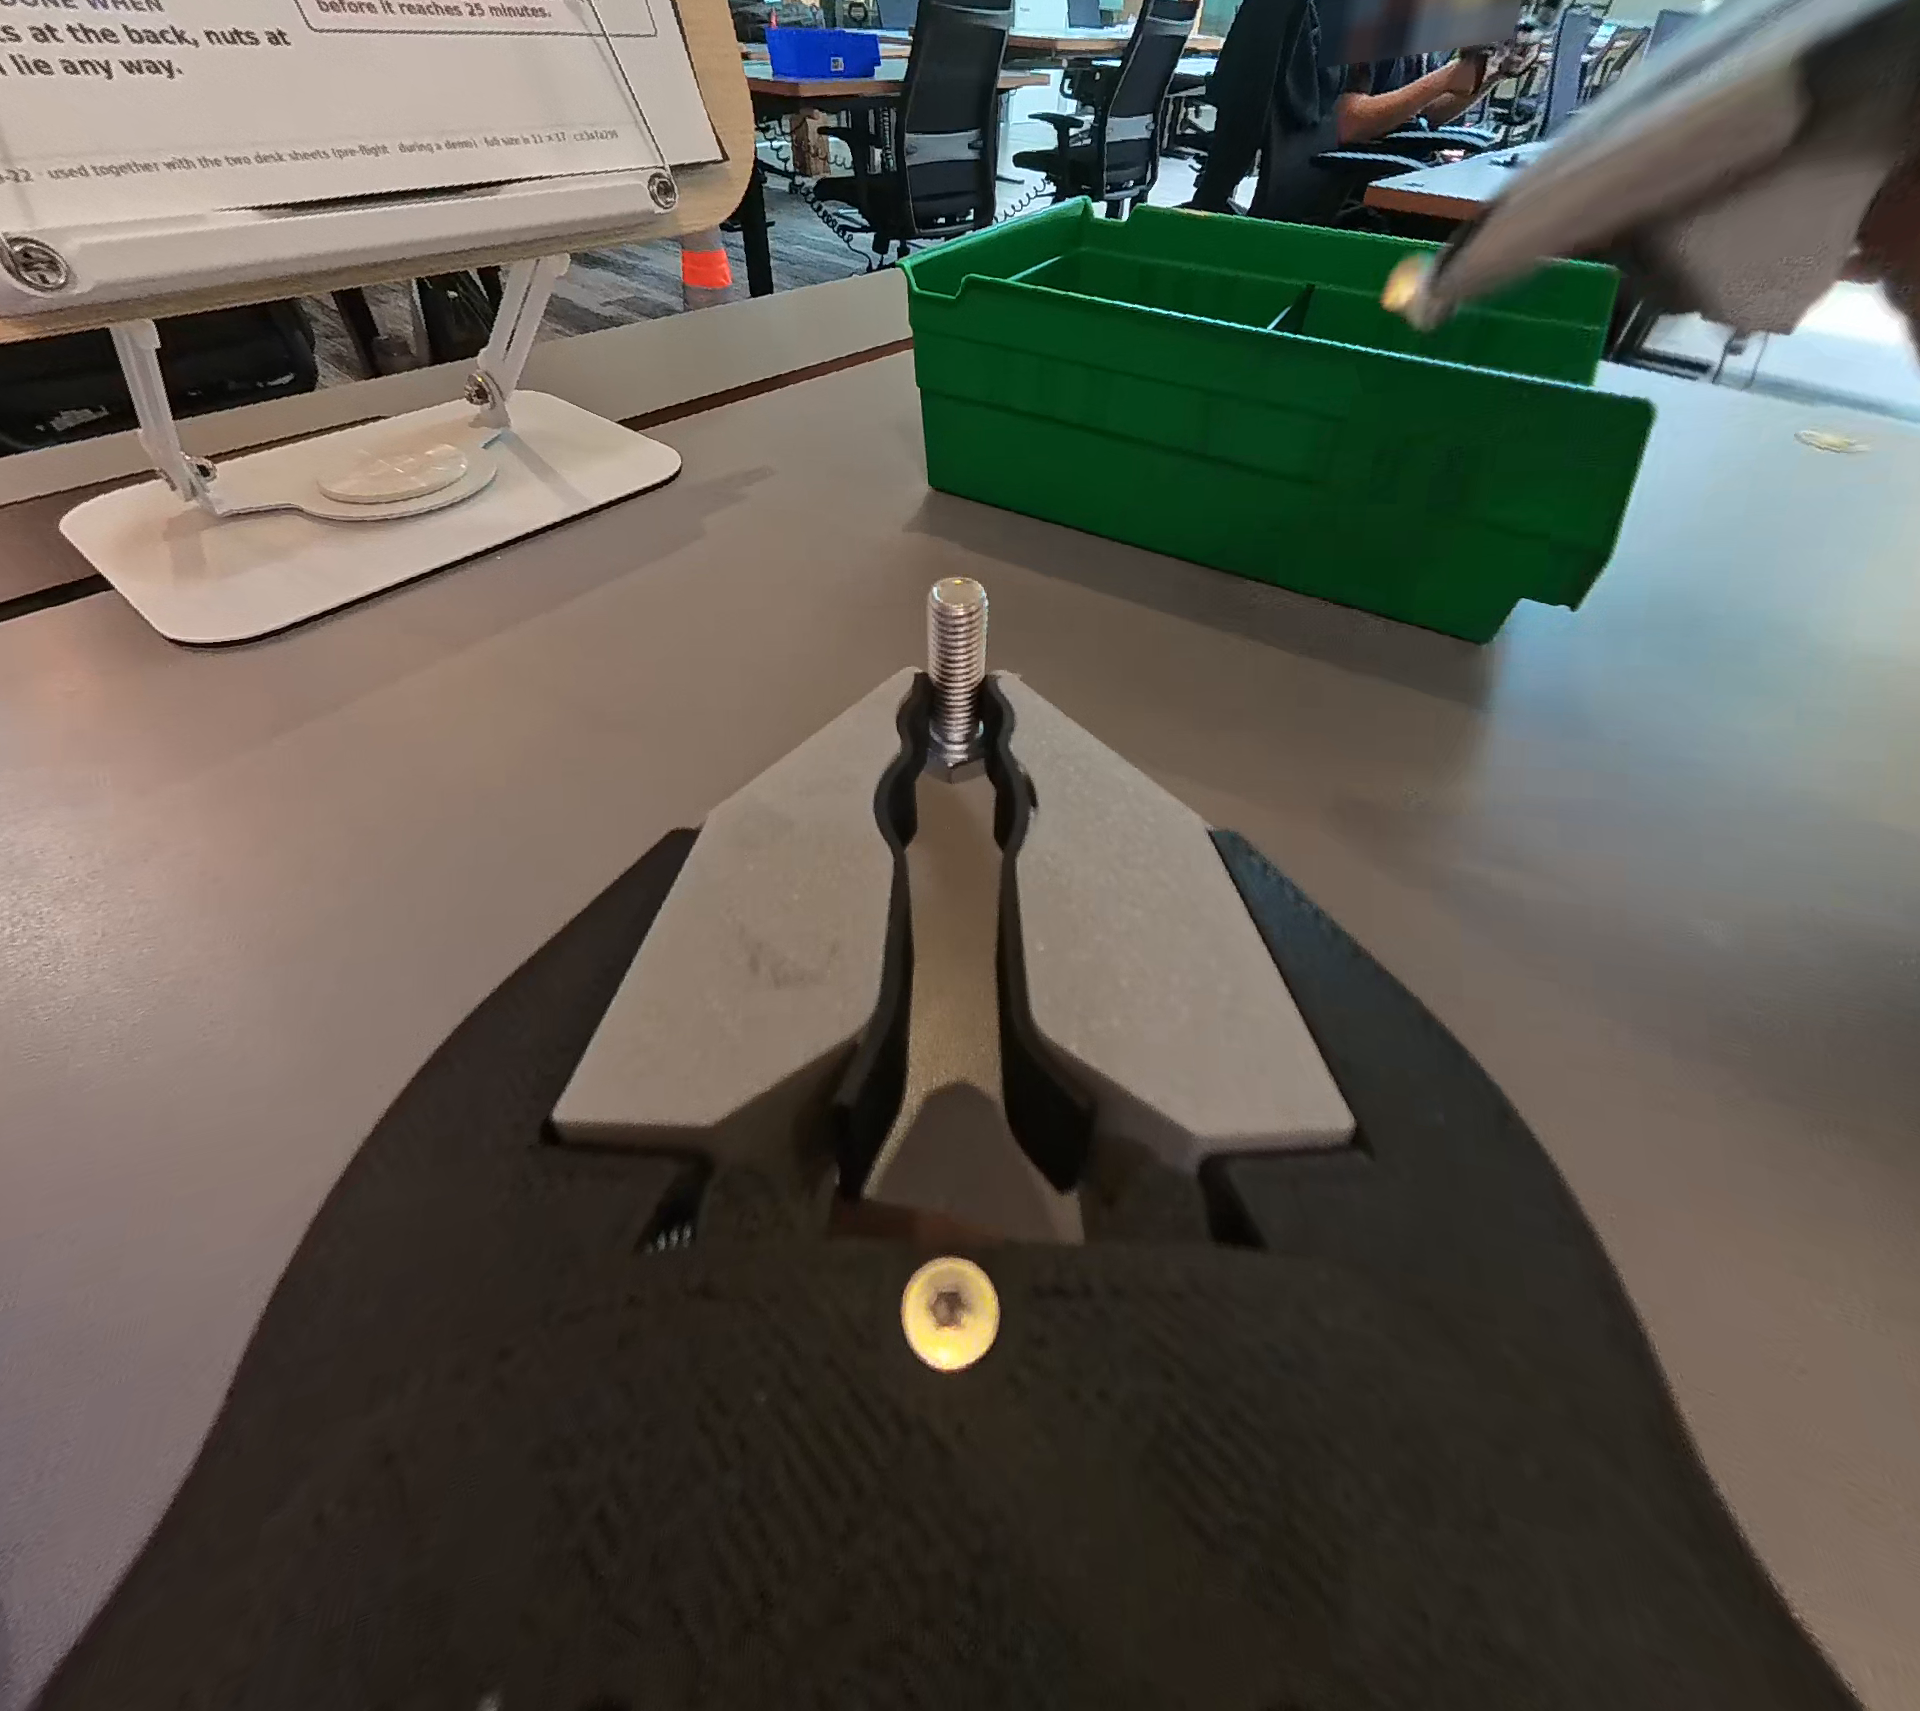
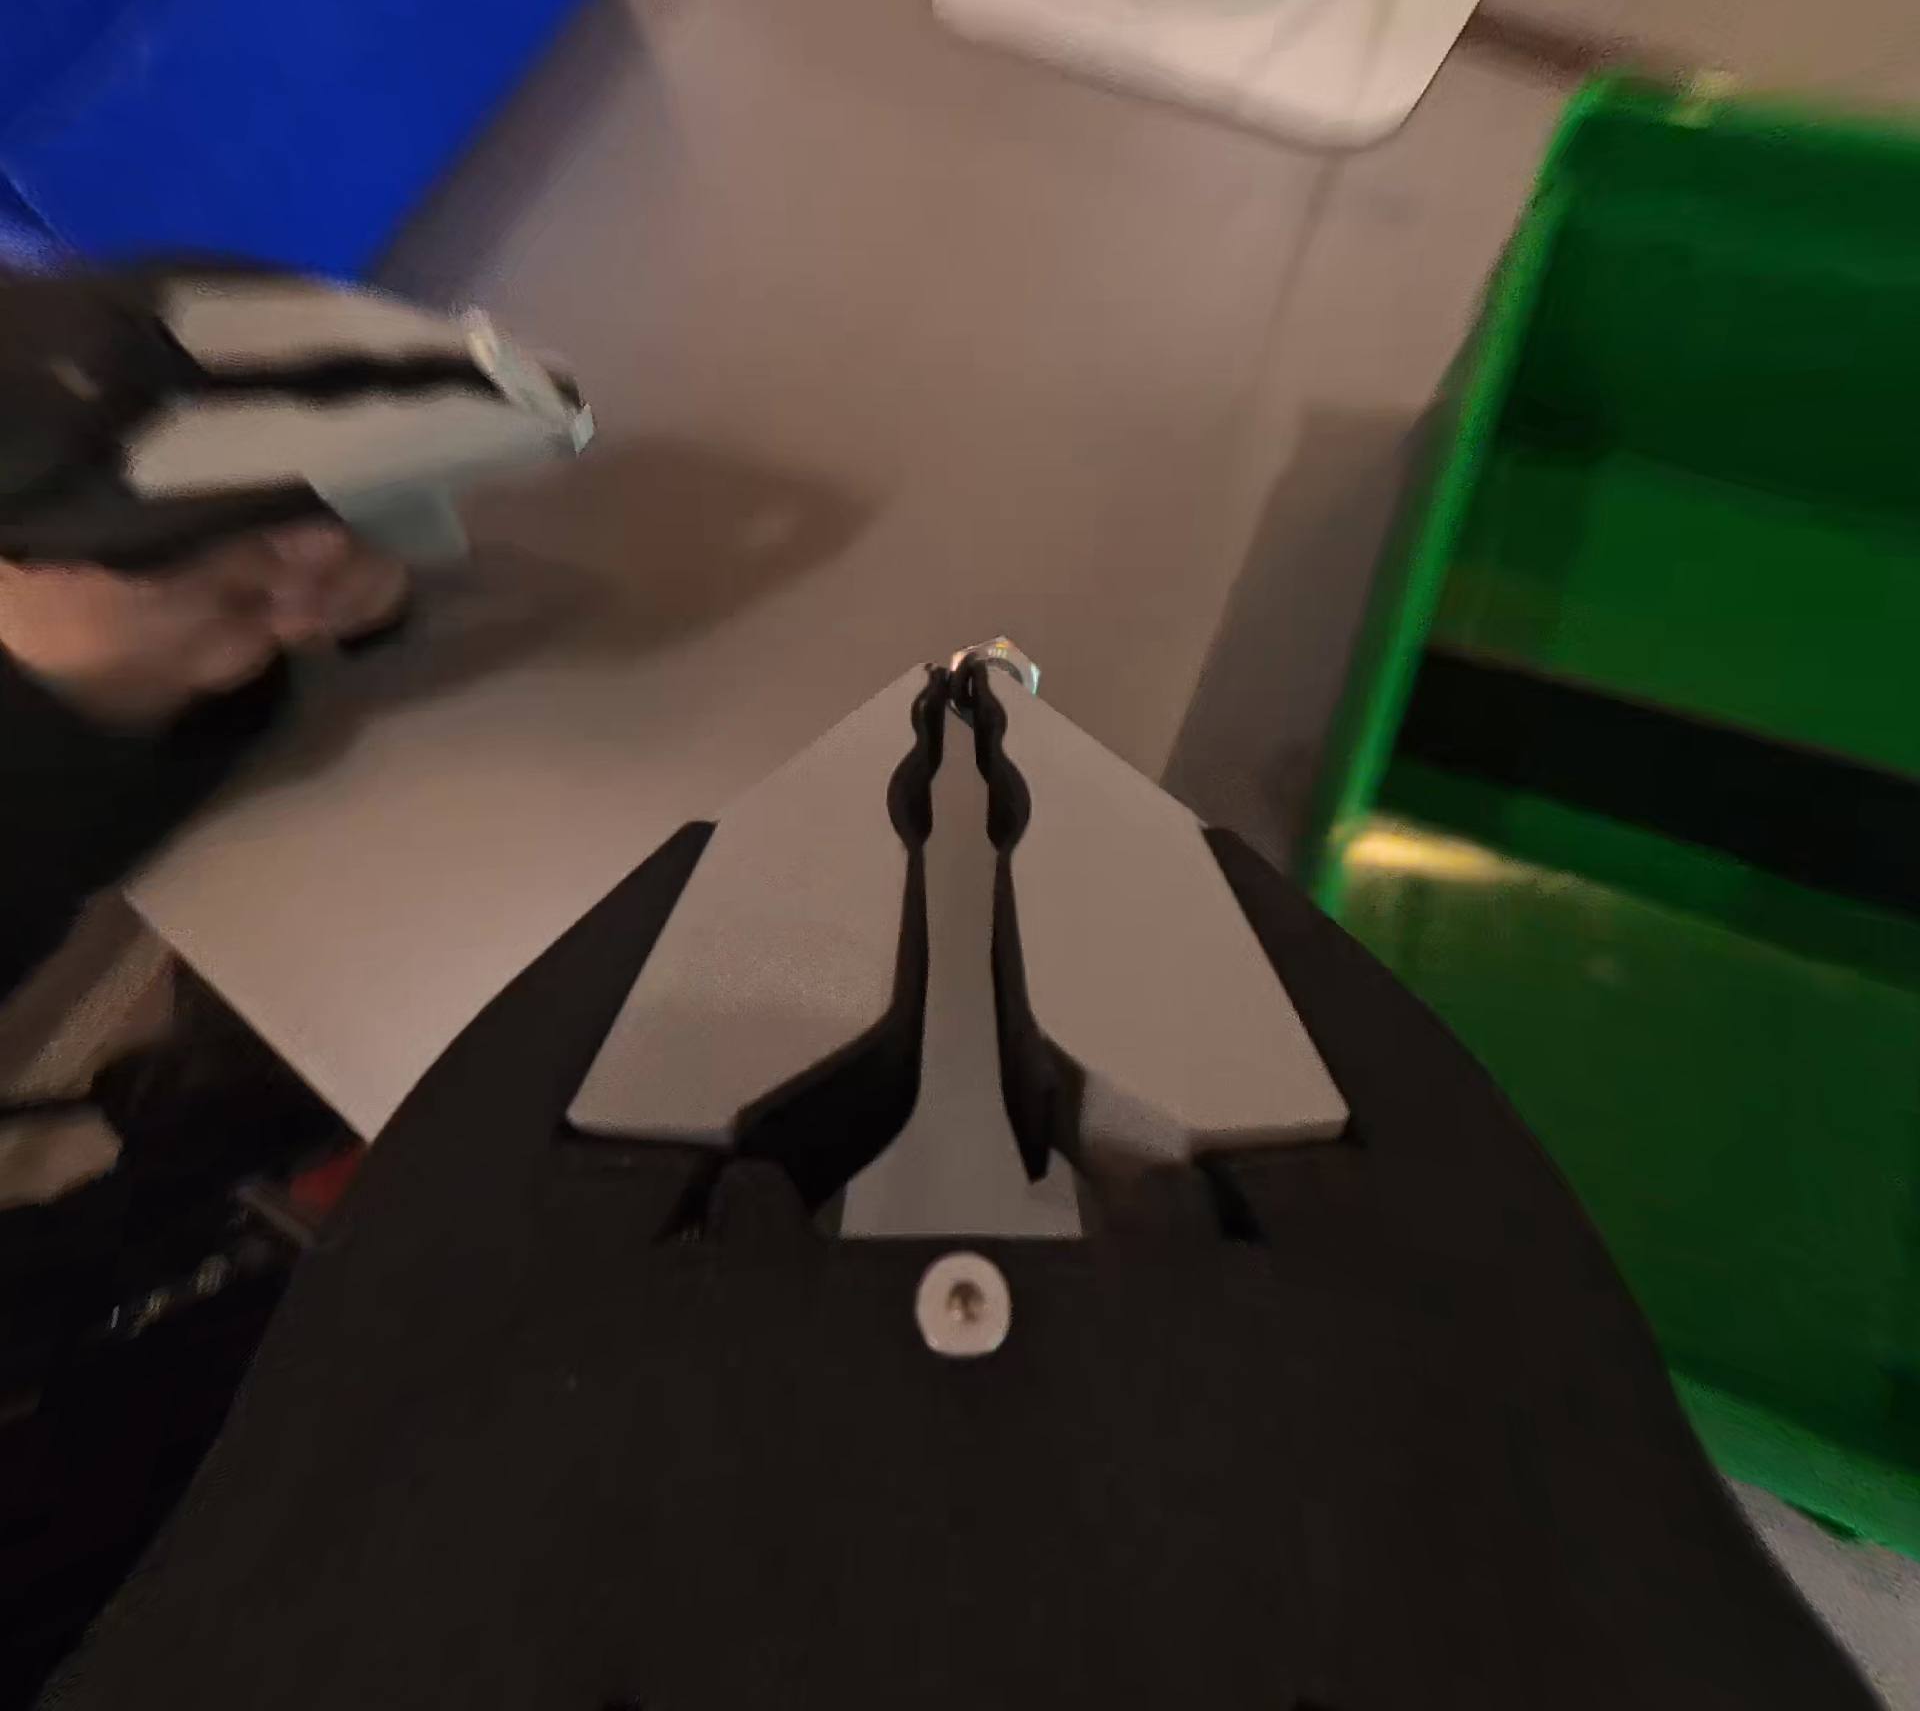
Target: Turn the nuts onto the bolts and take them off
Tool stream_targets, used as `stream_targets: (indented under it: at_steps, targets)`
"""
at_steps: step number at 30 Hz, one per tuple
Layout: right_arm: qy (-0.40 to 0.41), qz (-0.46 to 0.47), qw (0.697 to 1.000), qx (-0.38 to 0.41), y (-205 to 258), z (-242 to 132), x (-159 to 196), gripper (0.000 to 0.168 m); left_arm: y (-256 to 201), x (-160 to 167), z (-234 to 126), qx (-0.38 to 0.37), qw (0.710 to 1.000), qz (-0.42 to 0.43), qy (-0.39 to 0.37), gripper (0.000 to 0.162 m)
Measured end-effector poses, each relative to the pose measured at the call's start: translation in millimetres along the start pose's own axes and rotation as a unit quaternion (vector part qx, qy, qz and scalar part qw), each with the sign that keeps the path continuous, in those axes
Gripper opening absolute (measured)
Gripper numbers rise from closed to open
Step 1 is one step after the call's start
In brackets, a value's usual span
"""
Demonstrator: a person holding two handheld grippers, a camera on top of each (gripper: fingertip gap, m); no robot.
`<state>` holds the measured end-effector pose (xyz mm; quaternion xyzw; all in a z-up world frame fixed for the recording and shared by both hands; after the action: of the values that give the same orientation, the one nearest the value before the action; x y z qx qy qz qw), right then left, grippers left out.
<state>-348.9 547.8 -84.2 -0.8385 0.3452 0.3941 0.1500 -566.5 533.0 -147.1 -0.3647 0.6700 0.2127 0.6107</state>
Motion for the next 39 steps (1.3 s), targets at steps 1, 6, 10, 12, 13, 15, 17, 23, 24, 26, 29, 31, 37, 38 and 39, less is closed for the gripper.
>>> stream_targets:
  at_steps: [1, 6, 10, 12, 13, 15, 17, 23, 24, 26, 29, 31, 37, 38, 39]
  targets:
    - [-0.045, 0.005, 0.999, 0.02, -8, -20, -12, 0.002, 0, 0, 0, 0.001, 1.0, -0.001, 0.0, 0.007]
    - [-0.046, 0.053, 0.993, 0.095, -69, -65, -1, 0.002, -2, 0, 0, 0.009, 1.0, 0.001, -0.001, 0.007]
    - [0.056, 0.094, 0.987, 0.114, -107, -40, 54, 0.002, -8, -1, 0, 0.027, 1.0, 0.008, -0.007, 0.007]
    - [0.115, 0.107, 0.982, 0.108, -116, -21, 81, 0.003, -11, -1, 0, 0.039, 0.999, 0.008, -0.009, 0.007]
    - [0.142, 0.108, 0.978, 0.108, -119, -13, 92, 0.003, -12, -1, 0, 0.041, 0.999, 0.011, -0.009, 0.007]
    - [0.169, 0.111, 0.974, 0.105, -122, -4, 104, 0.003, -13, 0, 1, 0.041, 0.999, 0.016, -0.006, 0.007]
    - [0.165, 0.115, 0.975, 0.099, -123, -2, 104, 0.01, -14, 1, 2, 0.045, 0.999, 0.018, -0.003, 0.007]
    - [0.108, 0.108, 0.983, 0.105, -116, -19, 85, 0.012, -23, 0, 1, 0.075, 0.997, 0.027, -0.007, 0.007]
    - [0.081, 0.096, 0.987, 0.102, -105, -25, 75, 0.013, -26, -1, 0, 0.088, 0.996, 0.03, -0.012, 0.007]
    - [0.007, 0.048, 0.997, 0.064, -70, -36, 48, 0.013, -34, -3, -2, 0.116, 0.992, 0.036, -0.022, 0.007]
    - [-0.074, -0.022, 0.996, -0.037, -4, -40, 15, 0.013, -48, -4, -5, 0.17, 0.984, 0.04, -0.029, 0.007]
    - [-0.09, -0.051, 0.988, -0.112, 36, -31, 3, 0.017, -56, -3, -7, 0.198, 0.979, 0.045, -0.03, 0.006]
    - [-0.076, -0.111, 0.978, -0.16, 93, 14, -4, 0.026, -62, -1, -9, 0.215, 0.975, 0.057, -0.027, 0.007]
    - [-0.078, -0.116, 0.977, -0.161, 98, 19, -5, 0.026, -62, -1, -9, 0.215, 0.975, 0.058, -0.027, 0.006]
    - [-0.081, -0.119, 0.975, -0.168, 102, 23, -7, 0.026, -63, -1, -9, 0.216, 0.974, 0.059, -0.027, 0.007]
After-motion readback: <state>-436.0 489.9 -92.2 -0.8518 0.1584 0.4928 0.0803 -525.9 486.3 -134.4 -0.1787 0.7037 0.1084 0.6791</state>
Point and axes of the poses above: each gripper's, where its closed fingertips meet, z out along the fingers, x out of its underside, y = z × x across the jaws, the point moved 6 cm from there along -z, back along the fingers, and after that the axes turned 7 degrees about -z, right-handed, at the moved point
